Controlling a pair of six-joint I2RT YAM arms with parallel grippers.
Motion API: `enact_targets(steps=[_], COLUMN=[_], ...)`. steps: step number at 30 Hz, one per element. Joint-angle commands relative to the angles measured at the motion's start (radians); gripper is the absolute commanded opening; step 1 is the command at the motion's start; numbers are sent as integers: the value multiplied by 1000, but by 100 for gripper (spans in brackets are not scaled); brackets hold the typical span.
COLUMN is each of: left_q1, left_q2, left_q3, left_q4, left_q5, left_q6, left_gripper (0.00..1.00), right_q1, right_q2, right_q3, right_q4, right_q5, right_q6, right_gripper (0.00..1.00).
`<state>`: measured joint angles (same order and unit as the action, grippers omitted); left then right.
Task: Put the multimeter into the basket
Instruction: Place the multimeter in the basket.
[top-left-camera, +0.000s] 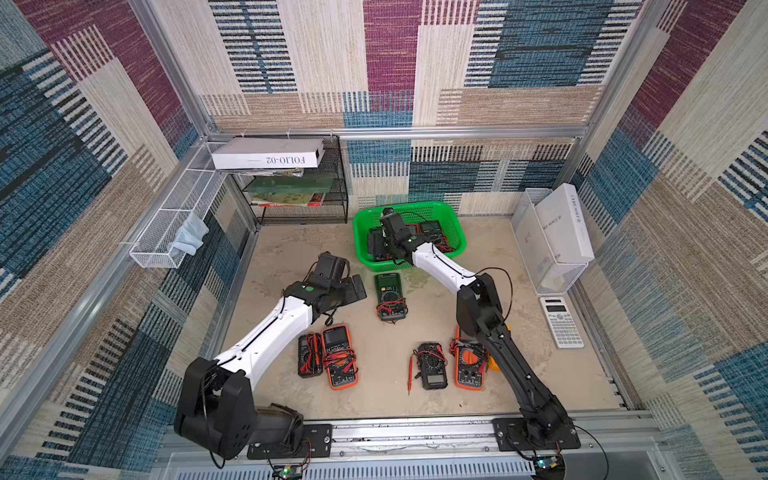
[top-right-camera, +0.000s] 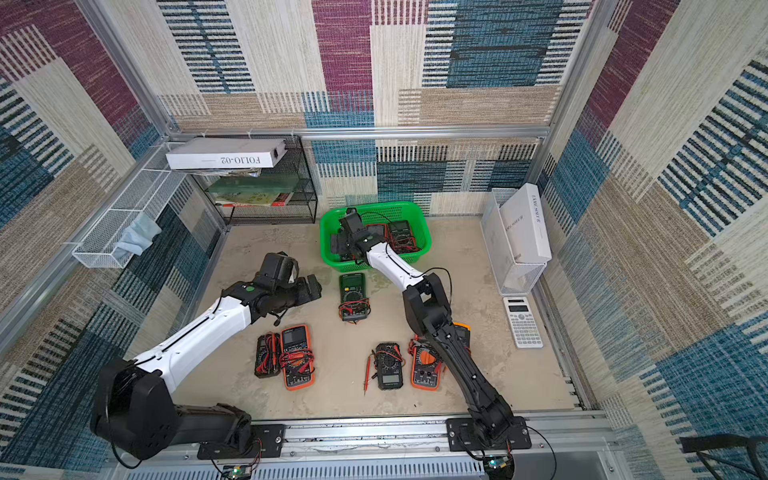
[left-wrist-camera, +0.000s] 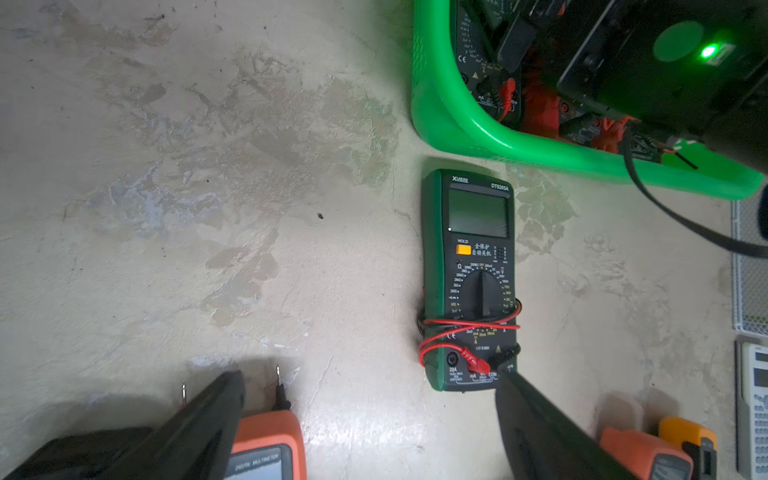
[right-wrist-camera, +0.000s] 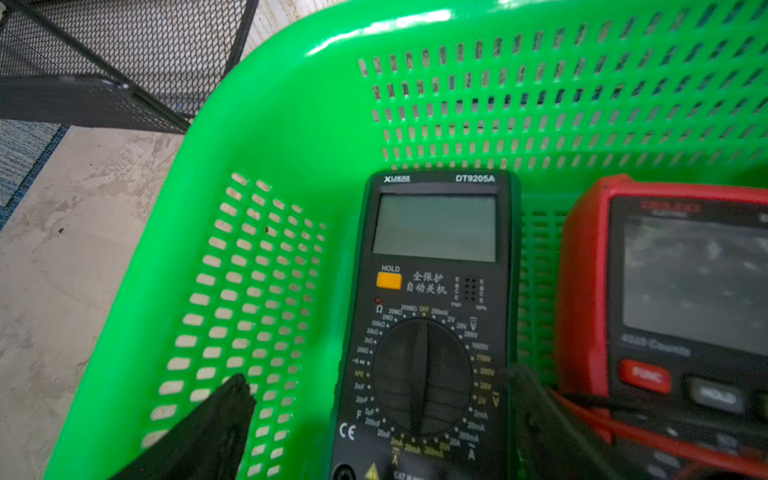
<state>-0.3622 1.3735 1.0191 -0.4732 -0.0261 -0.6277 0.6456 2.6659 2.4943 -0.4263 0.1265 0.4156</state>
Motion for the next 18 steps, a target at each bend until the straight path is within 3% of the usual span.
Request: enact_targets(steps=[1,10,18], left_q1=[-1,-29,-104], left_q2=[-11,-65,-60], left_q3=[15,18,31], left_q4=[-24,-71,-111], left_q5=[-1,-2,-10], left_q6=[5,16,-13], left_gripper=[99,99,99], right_q1=[6,28,31], right_q2=[-57,-243,-531], right_q3=[5,-100,-461], right_q4=[-57,-129,-52], right_q5=[-5,1,-4], right_q6=[-16,-39,-15], right_gripper=[99,100,100])
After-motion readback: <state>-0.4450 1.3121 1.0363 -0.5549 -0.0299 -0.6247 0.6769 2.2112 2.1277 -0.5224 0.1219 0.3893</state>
